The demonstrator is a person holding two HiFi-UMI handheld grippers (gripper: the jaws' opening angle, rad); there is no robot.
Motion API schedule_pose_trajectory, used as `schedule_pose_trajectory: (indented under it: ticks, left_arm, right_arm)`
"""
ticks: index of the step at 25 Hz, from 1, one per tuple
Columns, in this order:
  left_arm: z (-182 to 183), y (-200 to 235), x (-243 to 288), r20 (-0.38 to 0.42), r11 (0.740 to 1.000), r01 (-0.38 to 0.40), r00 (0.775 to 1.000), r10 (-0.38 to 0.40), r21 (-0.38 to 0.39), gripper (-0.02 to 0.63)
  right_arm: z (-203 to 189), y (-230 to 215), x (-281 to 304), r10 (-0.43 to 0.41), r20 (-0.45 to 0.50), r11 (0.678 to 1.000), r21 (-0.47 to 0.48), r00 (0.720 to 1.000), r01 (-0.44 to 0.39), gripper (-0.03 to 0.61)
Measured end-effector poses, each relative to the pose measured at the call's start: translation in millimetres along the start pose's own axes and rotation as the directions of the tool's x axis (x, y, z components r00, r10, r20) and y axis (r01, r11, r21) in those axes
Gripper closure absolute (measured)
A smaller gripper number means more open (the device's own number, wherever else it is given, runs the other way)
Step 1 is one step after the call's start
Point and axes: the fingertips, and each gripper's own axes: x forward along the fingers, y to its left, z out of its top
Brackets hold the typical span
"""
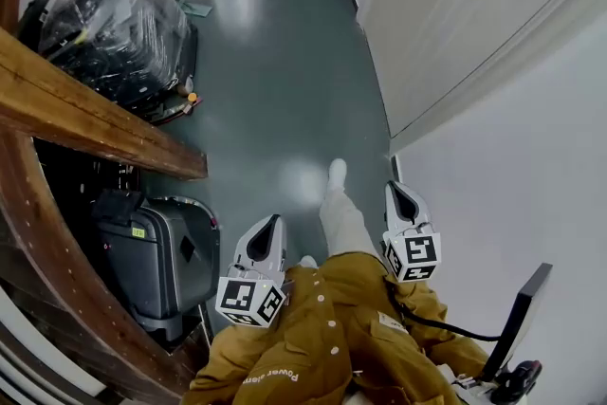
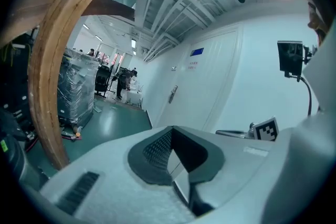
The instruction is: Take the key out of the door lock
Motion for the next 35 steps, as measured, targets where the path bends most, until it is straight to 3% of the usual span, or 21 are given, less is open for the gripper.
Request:
schedule_pose_trajectory:
  ticks: [4,7,12,16,20,28,35]
  left_arm:
    - [35,27,89,0.000,1.000,0.015,1.000,-0.015,-0.010,0.614]
    - [83,34,175,0.002,0.999,0.030,1.000,-0.030,0.017,0.614]
    - [166,33,313,0.036,0.997,0.073,0.997,-0.074,0.039,0.612]
    - [202,43,393,0.018,0.996,0.091,0.996,-0.091,0.026,0.612]
    - [232,62,460,-0.015,0.993,0.114,0.993,-0.114,0.028,0.613]
    - [299,125,617,-0.083,0.975,0.212,0.975,-0.206,0.068,0.612]
    - [377,180,719,-0.138,0.944,0.320,0.941,-0.308,0.076,0.612]
  right_arm:
    - [29,-33,83,0.052,0.001,0.996,0.065,0.999,-0.052,0.572]
    - [69,-71,151,0.074,0.012,0.997,0.015,0.997,-0.074,0.572]
    - [134,-131,256,0.141,0.018,0.990,0.020,0.990,-0.142,0.572]
    - [177,-161,320,0.165,0.023,0.986,-0.012,0.986,-0.165,0.572]
    - [194,-179,378,0.187,-0.009,0.982,0.014,0.982,-0.187,0.572]
    - [225,-220,515,0.155,-0.046,0.983,0.105,0.987,-0.150,0.572]
    - [307,-250,624,0.008,-0.001,0.996,0.084,1.000,-0.008,0.572]
